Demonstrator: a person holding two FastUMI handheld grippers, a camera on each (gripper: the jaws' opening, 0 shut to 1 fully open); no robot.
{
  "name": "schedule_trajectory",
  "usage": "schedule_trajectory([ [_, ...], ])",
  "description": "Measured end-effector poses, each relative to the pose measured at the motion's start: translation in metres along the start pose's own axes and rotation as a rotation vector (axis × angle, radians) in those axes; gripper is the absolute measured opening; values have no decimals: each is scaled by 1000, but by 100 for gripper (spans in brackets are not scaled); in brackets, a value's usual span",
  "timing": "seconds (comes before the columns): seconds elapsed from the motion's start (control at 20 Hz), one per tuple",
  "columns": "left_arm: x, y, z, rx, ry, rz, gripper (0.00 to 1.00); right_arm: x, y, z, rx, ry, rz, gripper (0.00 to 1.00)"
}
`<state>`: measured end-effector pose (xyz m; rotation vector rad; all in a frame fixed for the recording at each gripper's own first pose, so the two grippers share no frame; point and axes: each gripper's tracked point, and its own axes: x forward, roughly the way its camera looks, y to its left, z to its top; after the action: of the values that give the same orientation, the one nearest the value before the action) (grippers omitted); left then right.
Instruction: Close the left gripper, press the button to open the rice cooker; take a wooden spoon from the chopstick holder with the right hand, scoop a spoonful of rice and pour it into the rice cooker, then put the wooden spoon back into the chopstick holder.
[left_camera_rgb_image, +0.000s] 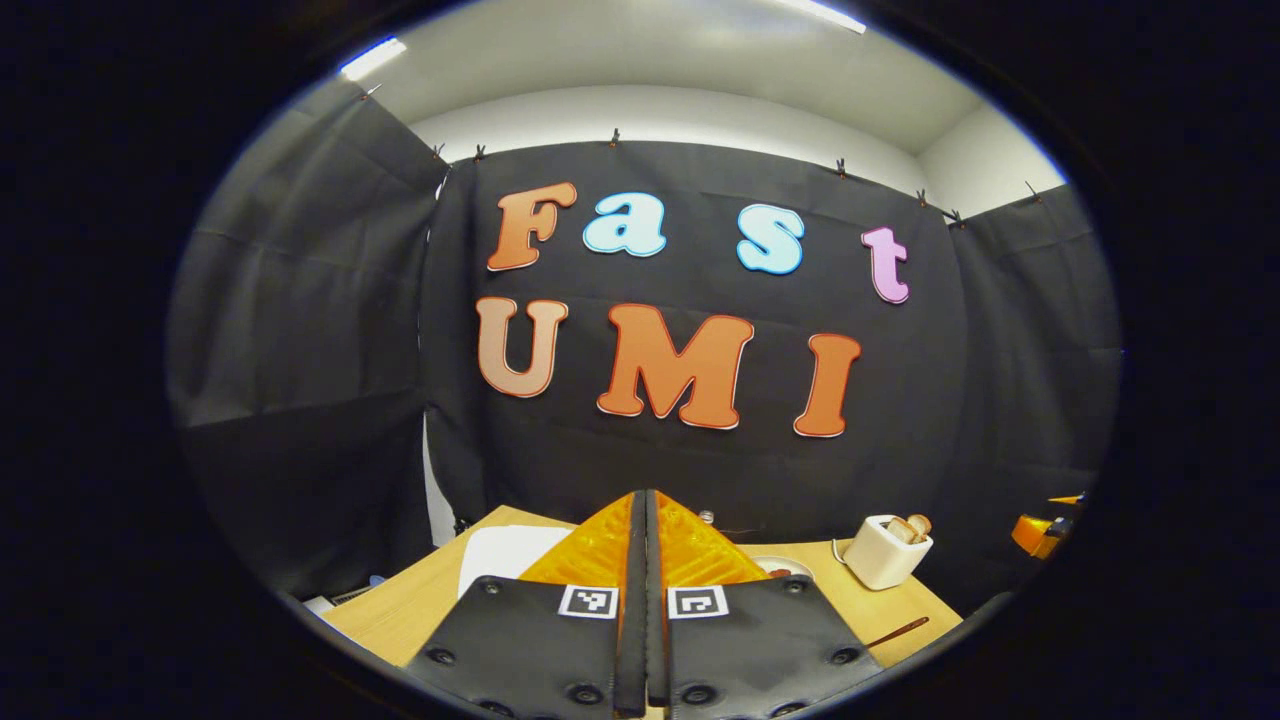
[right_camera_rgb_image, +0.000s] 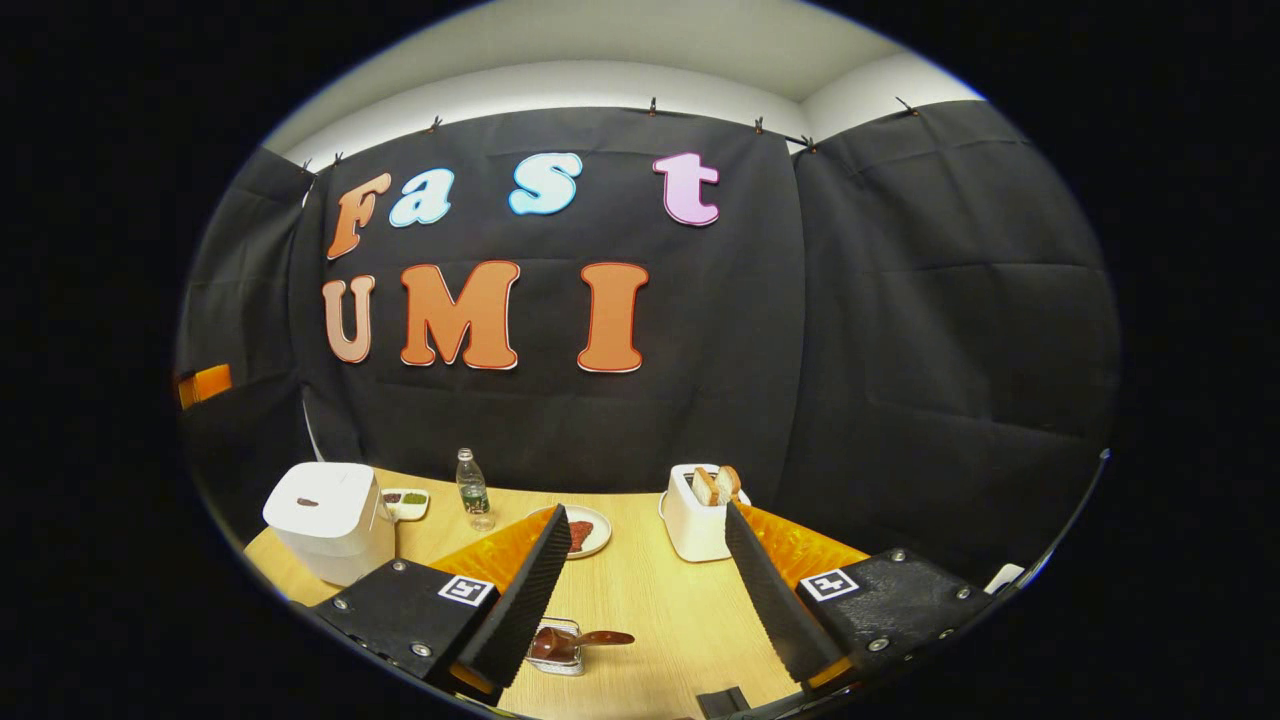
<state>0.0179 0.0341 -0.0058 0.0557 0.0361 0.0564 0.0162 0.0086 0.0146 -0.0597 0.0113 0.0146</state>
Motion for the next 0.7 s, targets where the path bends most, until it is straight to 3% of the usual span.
schedule_trajectory([
  [0.05,2,-4,-8,-14,12,-21,2,0,0,1,1,-3,2,96],
  [0.4,43,36,-95,-18,188,29,5,5,1,-5,-12,6,2,95],
  [0.45,51,44,-111,-10,223,47,3,6,-2,-4,-13,7,-1,100],
  [0.5,58,53,-126,-4,257,62,4,7,-3,-6,-18,9,-5,95],
  [0.7,86,77,-173,-35,366,80,5,10,-10,-14,-45,34,-30,95],
])
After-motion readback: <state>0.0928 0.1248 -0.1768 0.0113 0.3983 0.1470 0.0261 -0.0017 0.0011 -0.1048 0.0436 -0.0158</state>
